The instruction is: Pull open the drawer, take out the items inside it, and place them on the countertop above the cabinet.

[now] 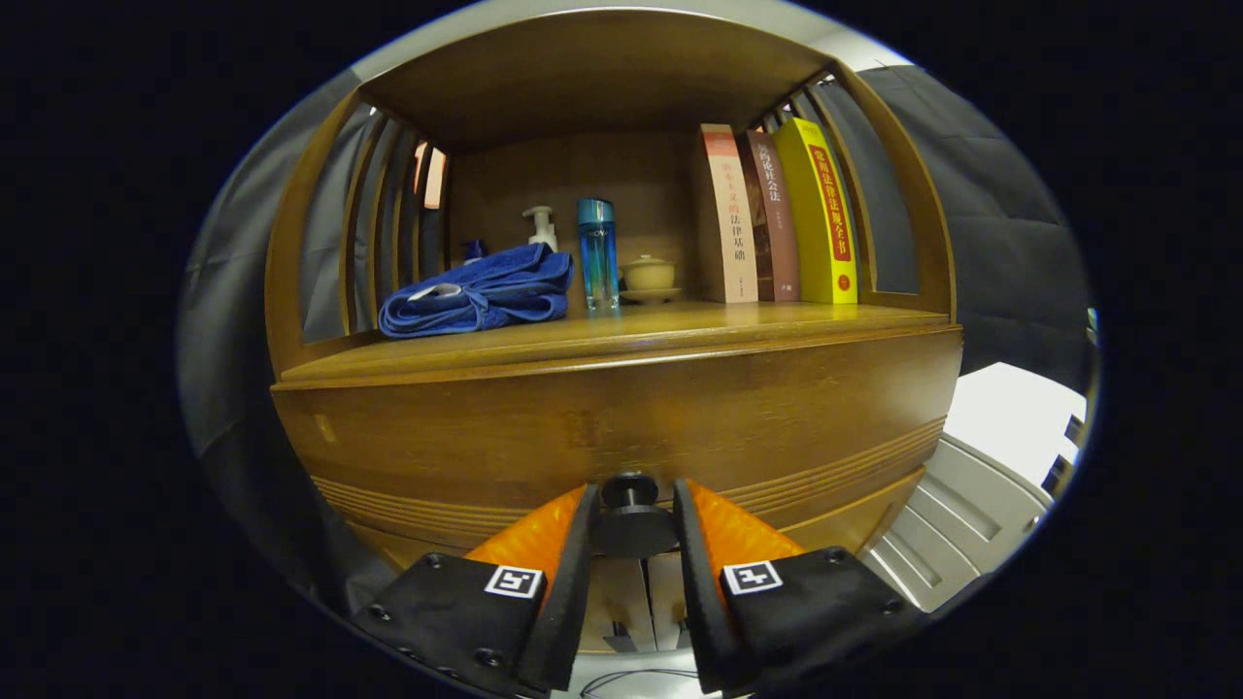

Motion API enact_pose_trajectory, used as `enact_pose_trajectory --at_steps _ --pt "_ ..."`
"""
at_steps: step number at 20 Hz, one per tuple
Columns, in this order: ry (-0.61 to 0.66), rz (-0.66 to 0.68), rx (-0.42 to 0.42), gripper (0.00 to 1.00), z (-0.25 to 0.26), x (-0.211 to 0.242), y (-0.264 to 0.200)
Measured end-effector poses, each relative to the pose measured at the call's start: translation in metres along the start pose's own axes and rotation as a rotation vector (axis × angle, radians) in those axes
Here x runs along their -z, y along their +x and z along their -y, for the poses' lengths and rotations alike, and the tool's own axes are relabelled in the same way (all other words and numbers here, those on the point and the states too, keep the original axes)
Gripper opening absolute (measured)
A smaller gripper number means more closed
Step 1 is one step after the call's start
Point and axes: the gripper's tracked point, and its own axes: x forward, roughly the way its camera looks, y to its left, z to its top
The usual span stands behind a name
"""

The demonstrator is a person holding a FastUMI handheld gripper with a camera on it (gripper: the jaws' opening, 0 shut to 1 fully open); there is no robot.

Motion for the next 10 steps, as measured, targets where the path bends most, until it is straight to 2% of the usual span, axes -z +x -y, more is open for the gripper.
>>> enact_pose_trajectory --at_steps 4,10 --pt "-0.014 -0.011 0.003 0.48 0.000 0.000 -0.001" --pt "-0.015 -0.006 0.011 0.47 0.001 0.002 -0.013"
